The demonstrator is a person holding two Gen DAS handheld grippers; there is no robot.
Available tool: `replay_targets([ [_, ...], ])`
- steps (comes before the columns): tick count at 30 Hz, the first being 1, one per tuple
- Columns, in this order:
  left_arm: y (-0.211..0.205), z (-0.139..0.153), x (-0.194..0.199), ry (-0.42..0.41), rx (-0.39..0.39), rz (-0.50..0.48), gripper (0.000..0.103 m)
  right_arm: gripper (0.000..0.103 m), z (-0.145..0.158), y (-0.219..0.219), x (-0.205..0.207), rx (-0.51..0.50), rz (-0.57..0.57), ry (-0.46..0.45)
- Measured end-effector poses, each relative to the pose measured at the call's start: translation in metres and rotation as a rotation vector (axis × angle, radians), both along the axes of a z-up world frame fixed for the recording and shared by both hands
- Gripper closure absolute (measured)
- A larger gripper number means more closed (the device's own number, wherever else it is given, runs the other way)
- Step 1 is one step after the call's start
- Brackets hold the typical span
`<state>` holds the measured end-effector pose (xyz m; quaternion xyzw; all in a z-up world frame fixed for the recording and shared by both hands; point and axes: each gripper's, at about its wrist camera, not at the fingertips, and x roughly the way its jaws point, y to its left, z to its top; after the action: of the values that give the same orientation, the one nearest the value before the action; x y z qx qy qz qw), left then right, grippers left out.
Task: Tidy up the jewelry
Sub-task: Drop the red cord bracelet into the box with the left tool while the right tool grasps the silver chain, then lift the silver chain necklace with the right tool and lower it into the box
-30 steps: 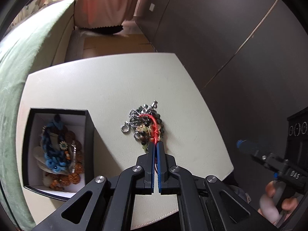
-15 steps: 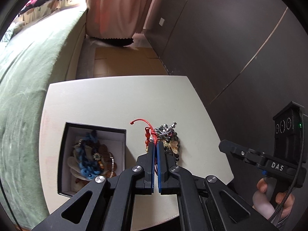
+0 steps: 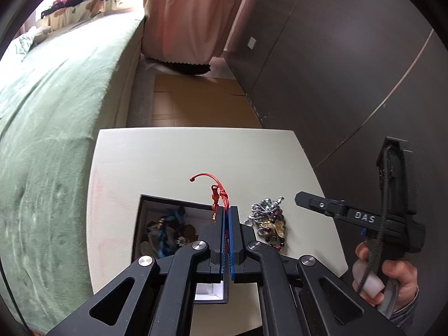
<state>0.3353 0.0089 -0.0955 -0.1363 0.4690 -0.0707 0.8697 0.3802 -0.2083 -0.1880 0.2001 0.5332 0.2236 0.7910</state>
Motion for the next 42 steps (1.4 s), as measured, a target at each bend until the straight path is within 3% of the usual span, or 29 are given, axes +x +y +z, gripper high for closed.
replay_targets([
  [7,0.016,-0.001,-0.002,0.008,0.002,0.028,0.102,0.051,-0.022,0.021,0.019,-0.126,-0.014,0.024],
  [10,0.020,-0.002,-0.003,0.014,0.000,0.034,0.102,0.070,-0.030,0.027,0.023,-0.150,-0.010,0.042],
  [12,0.021,-0.001,-0.005,0.016,-0.002,0.034,0.102,0.093,-0.035,0.029,0.025,-0.170,-0.011,0.062],
  [15,0.022,-0.002,-0.008,0.020,-0.018,0.031,0.102,0.093,-0.028,0.027,0.019,-0.165,-0.023,0.035],
  [21,0.025,-0.005,-0.006,0.034,-0.058,0.041,0.100,0.093,0.012,0.018,0.003,-0.135,-0.020,-0.049],
  [23,0.028,-0.007,-0.004,0.063,-0.077,0.055,0.092,0.093,0.028,0.017,-0.003,-0.126,-0.014,-0.080],
  [25,0.033,-0.005,-0.007,0.063,-0.093,0.075,0.054,0.093,0.047,0.017,-0.010,-0.116,-0.008,-0.119],
  [27,0.036,0.002,-0.013,0.020,-0.094,0.092,0.036,0.093,0.065,0.017,-0.015,-0.111,-0.005,-0.157],
  [42,0.061,0.031,-0.044,-0.052,-0.115,0.123,0.033,0.093,0.202,0.033,-0.051,-0.113,-0.007,-0.426],
])
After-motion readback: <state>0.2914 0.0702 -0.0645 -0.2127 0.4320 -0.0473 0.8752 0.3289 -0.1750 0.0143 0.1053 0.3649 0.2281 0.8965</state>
